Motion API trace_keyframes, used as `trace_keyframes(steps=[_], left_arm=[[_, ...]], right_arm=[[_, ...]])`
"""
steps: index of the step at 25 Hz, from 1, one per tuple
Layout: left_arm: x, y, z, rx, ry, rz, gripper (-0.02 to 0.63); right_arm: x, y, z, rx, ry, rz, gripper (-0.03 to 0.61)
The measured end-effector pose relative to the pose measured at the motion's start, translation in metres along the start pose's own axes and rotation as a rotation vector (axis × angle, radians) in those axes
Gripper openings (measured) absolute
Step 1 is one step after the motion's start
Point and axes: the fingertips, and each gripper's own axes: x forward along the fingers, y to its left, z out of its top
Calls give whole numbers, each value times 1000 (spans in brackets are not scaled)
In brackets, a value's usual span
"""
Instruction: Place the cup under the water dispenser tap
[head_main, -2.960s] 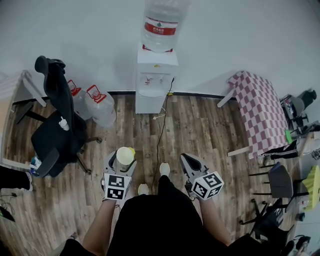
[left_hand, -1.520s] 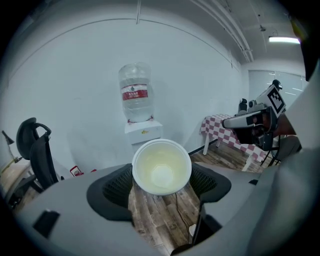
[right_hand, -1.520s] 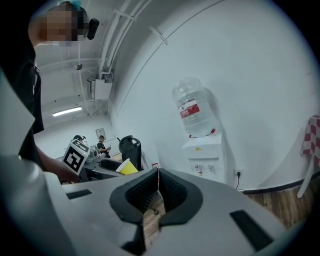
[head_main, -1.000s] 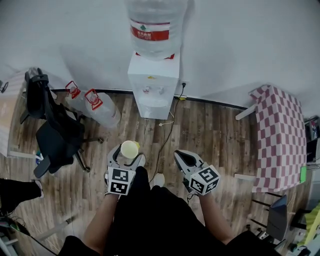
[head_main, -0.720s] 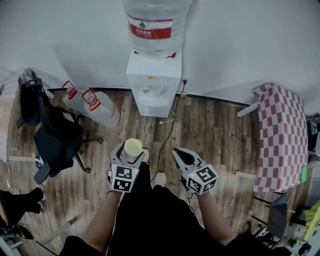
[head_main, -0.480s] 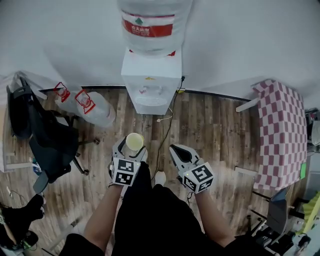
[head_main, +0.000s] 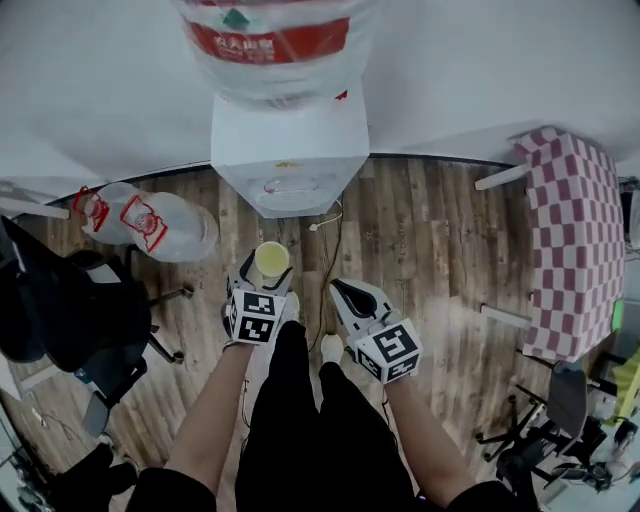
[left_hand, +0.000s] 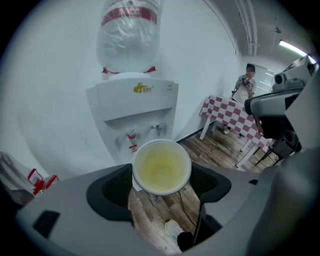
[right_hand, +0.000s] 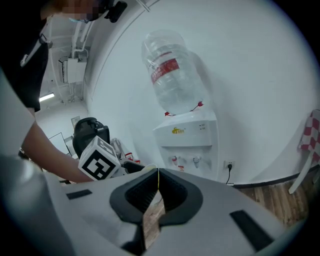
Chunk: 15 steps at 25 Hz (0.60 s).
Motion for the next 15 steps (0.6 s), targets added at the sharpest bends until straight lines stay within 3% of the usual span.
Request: trace_keyframes(steps=[8,15], left_arm=[[96,29,-8,43,48,-24,365],[154,59,-20,56,61,10,365]], right_arm=[[53,-37,-22,31,15,-23,21],[82,-63,-48,73,27,-59,21]])
